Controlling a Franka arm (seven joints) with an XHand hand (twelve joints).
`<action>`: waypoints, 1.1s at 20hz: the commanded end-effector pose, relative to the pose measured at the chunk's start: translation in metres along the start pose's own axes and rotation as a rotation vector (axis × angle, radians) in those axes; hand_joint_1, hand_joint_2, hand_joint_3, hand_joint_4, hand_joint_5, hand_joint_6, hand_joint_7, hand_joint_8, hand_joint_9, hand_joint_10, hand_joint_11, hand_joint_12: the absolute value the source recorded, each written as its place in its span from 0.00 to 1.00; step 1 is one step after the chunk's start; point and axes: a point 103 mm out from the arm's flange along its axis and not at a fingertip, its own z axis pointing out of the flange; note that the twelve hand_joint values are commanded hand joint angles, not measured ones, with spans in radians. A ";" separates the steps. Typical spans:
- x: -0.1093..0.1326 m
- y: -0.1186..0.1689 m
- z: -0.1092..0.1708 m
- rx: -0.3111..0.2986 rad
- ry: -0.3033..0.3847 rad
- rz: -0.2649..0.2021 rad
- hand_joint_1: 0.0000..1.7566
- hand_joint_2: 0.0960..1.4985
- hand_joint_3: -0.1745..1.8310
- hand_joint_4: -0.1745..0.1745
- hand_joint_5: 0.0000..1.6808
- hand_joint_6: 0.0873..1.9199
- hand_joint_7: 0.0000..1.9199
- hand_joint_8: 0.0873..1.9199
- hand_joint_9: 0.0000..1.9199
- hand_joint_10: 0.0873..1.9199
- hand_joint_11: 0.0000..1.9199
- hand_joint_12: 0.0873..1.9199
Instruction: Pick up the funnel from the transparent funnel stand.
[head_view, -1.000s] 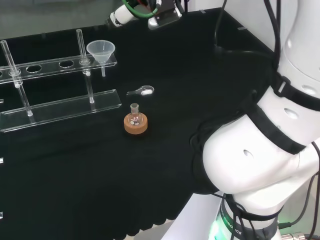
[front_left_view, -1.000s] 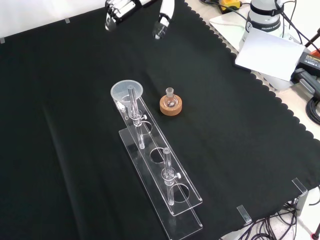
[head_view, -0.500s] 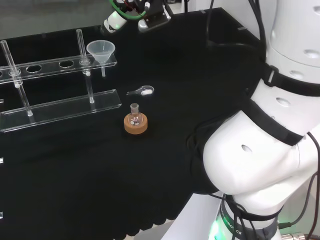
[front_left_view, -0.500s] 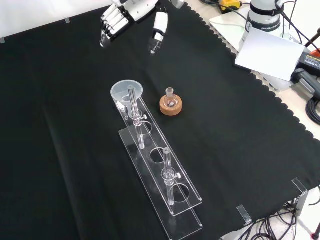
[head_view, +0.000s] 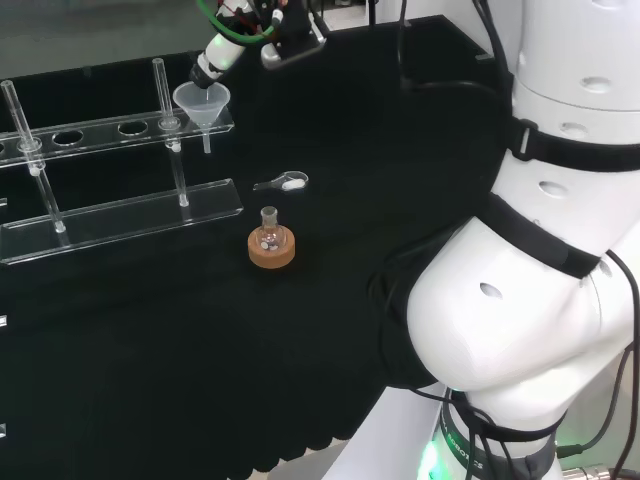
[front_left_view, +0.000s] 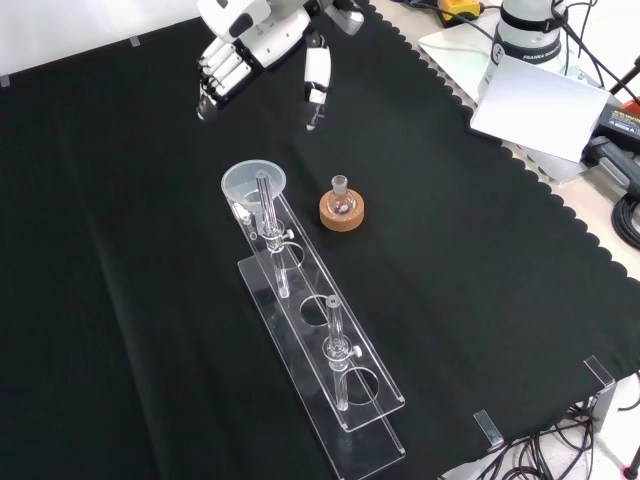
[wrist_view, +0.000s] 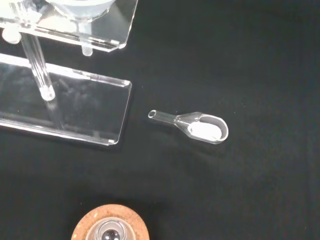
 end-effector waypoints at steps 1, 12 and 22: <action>0.024 0.010 0.005 0.049 -0.073 -0.014 0.23 0.49 0.15 0.42 0.03 0.00 0.00 0.16 0.01 0.42 0.07 0.79; 0.041 0.030 0.011 0.088 -0.097 -0.036 0.26 0.49 0.14 0.40 0.01 0.00 0.00 0.10 0.00 0.43 0.07 0.79; 0.042 0.047 0.024 0.116 -0.009 -0.065 0.28 0.48 0.12 0.39 0.00 0.00 0.00 0.00 0.00 0.30 0.09 0.78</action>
